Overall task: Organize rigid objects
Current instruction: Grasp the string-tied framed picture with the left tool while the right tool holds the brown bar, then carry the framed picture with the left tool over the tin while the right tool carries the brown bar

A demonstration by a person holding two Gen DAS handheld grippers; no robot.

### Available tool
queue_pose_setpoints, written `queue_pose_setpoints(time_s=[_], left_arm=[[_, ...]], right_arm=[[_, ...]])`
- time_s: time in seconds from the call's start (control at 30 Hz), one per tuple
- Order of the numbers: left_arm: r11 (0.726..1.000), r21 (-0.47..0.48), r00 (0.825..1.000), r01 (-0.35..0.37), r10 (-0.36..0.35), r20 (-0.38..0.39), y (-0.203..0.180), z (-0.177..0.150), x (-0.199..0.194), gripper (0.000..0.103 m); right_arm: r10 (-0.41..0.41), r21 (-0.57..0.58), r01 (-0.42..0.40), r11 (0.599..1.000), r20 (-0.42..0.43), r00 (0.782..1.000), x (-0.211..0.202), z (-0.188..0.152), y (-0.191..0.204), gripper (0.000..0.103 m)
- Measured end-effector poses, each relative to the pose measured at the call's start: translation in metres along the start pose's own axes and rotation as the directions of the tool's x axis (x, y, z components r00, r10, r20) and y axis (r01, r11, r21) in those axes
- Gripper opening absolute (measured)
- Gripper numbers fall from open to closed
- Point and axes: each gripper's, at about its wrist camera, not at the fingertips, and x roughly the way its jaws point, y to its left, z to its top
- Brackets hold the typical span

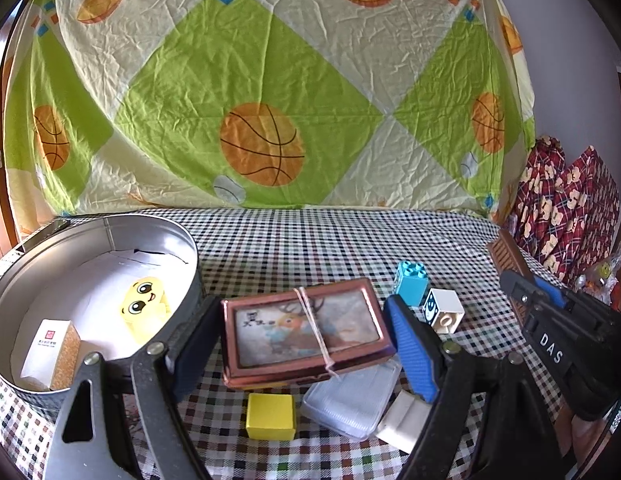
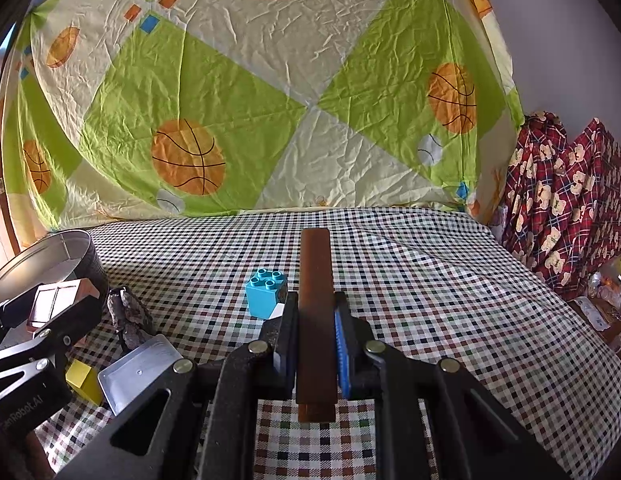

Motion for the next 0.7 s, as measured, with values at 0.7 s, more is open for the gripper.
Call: queue_pose_setpoints(time_s=[0.7], left_arm=[[0.999,-0.051,0.999,-0.005,0.007,0.039,0.03,0.002,-0.009,0.082]], right_arm=[[0.038,-0.013,-0.037,0.999,0.044,0.998,-0.011,-0.001,0.019,0.017]])
